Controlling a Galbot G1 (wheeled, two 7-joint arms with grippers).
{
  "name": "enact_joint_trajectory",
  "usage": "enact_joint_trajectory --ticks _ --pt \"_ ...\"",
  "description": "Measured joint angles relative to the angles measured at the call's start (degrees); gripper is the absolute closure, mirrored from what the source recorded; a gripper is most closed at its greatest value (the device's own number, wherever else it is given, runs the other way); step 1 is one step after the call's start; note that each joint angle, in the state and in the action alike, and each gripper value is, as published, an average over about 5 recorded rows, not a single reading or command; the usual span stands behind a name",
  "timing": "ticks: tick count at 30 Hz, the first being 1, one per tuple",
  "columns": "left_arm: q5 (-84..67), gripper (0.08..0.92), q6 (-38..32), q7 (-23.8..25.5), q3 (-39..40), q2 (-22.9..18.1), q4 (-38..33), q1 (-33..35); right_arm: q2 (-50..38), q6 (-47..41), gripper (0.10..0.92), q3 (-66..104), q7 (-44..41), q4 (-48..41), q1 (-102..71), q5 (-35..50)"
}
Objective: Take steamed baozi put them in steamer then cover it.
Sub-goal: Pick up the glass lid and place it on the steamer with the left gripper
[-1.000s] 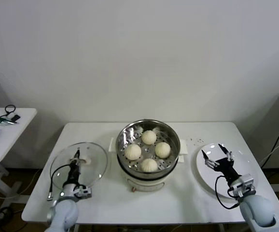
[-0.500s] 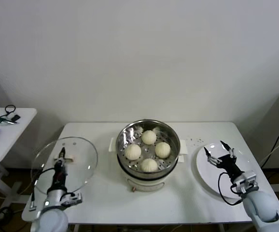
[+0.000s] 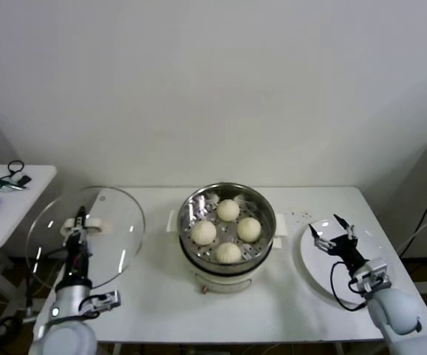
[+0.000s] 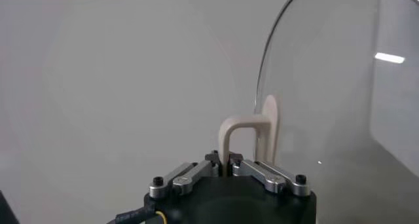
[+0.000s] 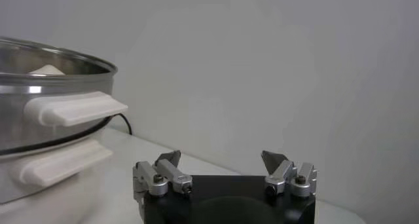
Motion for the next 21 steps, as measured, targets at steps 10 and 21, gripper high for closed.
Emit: enact_joint_trajectory --ticks 10,21 --pt "1.4 0.850 6.7 8.3 11.3 3.0 -3.0 -9.3 0.8 0.0 0.203 -1.6 0.3 -1.8 2.3 -0.7" --pt "7.9 0.850 10.9 18.2 25.1 -2.7 -1.5 -20.5 1.3 -0.2 0.203 -1.4 0.7 -2.9 2.8 -1.0"
